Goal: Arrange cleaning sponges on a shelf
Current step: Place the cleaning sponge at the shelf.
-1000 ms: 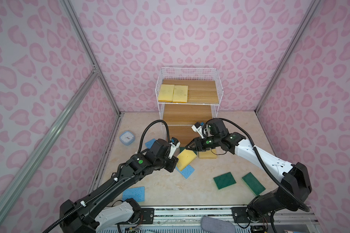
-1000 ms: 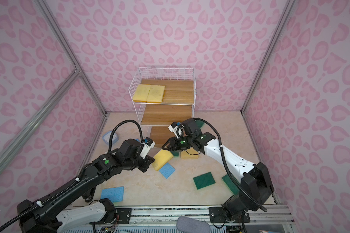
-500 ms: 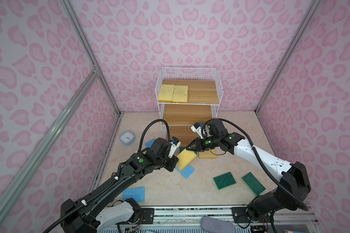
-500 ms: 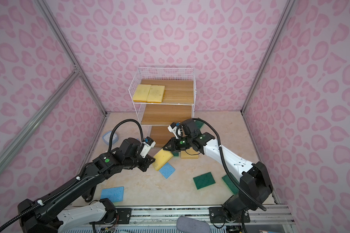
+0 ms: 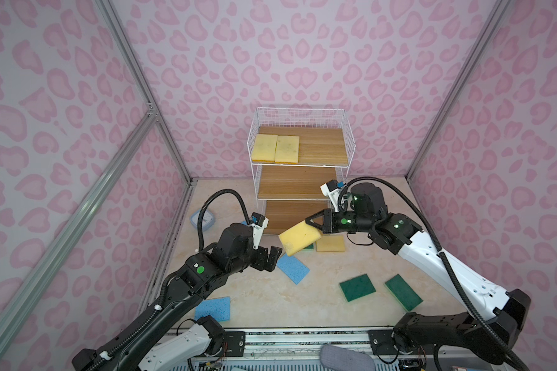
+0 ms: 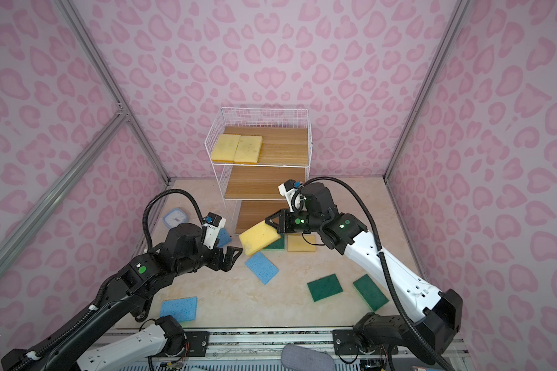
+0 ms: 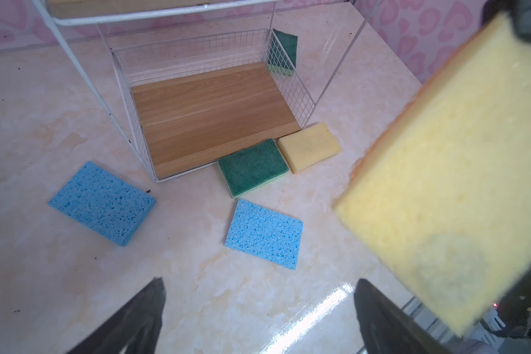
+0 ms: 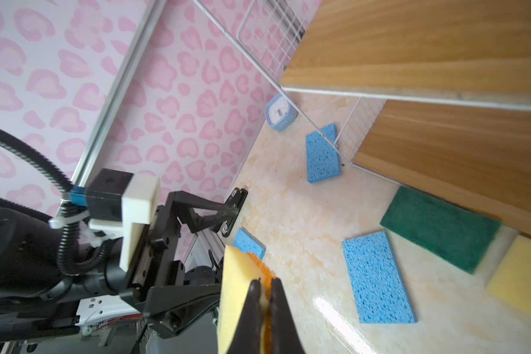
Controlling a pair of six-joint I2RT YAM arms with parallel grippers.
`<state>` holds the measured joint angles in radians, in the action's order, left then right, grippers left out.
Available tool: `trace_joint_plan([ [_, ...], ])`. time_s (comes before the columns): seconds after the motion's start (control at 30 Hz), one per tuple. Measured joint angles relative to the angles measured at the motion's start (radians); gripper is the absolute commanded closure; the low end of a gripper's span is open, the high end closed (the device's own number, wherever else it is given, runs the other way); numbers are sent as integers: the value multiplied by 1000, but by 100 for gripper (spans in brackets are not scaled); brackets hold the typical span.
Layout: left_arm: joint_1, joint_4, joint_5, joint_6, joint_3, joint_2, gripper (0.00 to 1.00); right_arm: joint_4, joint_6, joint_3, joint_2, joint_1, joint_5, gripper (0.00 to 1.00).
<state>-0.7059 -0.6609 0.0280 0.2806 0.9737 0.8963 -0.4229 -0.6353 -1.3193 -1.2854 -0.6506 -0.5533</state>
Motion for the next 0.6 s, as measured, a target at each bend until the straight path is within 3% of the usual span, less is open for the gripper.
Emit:
trace_joint_plan([
  [0.2,0,-21,5,8,-18,-29,0,-50,3,-143,48,-8,188,99],
  [0.6,0,-49,-2,11,-38,-72,1,-97,55,-528,-34,-42,504,100],
])
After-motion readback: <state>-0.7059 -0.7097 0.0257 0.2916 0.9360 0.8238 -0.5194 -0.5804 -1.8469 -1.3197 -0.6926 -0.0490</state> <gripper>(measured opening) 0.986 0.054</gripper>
